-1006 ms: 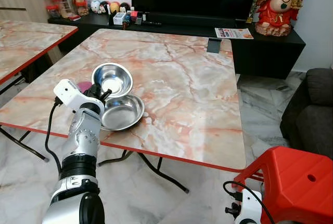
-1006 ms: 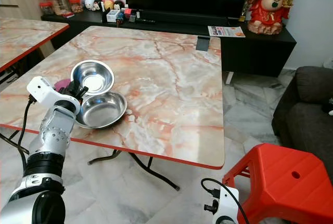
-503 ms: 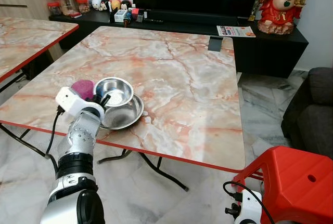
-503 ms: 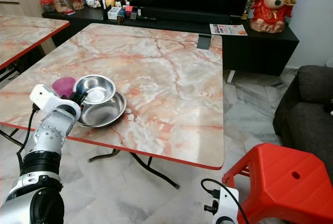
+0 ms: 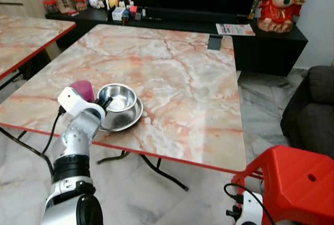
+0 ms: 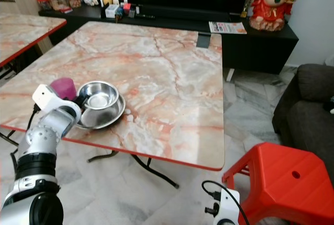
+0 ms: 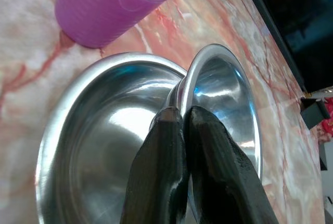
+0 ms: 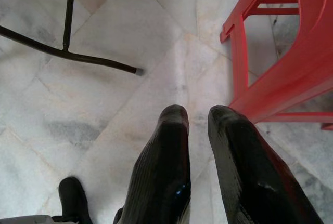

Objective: Setting the table

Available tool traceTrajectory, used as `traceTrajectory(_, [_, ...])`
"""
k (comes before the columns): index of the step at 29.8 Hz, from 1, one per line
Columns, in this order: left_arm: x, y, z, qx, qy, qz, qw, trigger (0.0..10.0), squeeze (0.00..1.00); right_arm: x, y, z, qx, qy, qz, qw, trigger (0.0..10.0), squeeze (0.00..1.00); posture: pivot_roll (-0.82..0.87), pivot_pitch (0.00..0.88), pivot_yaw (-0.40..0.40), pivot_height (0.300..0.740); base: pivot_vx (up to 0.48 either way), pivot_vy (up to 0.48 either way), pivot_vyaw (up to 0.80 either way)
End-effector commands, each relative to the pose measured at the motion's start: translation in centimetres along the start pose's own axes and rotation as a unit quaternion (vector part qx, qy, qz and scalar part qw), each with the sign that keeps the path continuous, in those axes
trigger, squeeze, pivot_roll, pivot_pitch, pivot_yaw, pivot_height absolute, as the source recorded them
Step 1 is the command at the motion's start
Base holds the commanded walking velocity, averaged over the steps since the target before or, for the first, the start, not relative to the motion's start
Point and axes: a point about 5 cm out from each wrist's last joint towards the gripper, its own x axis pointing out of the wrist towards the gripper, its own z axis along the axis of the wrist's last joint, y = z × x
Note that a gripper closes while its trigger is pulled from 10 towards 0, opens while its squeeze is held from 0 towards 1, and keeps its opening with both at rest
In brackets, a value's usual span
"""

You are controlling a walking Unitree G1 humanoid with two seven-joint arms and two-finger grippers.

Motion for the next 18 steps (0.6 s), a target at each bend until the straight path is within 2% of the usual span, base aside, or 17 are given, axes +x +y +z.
traceTrajectory(1, [-0.5,0.2,0.1,0.013,0.009,0.004,1.000,10.0,0.00,0.0,0.1,-0.1,-0.003,0.005,0.002,1.000,10.0,0.00,-0.01,0.000,-0.017,0.740,0.000,0.000,0.00])
traceTrajectory(8, [-0.7,0.8,-1.0,0.020,0.037,0.016,0.999,10.0,0.00,0.0,0.2,0.0,-0.004,0.004,0.004,1.000,10.0,0.00,-0.01,0.000,-0.016,0.740,0.000,0.000,0.00])
traceTrajectory(18, [-0.3,0.5,-1.2,0.004,0.033,0.017,0.999,10.0,0.00,0.0,0.1,-0.1,-0.002,0.005,0.002,1.000,10.0,0.00,-0.02,0.000,-0.012,0.740,0.000,0.000,0.00])
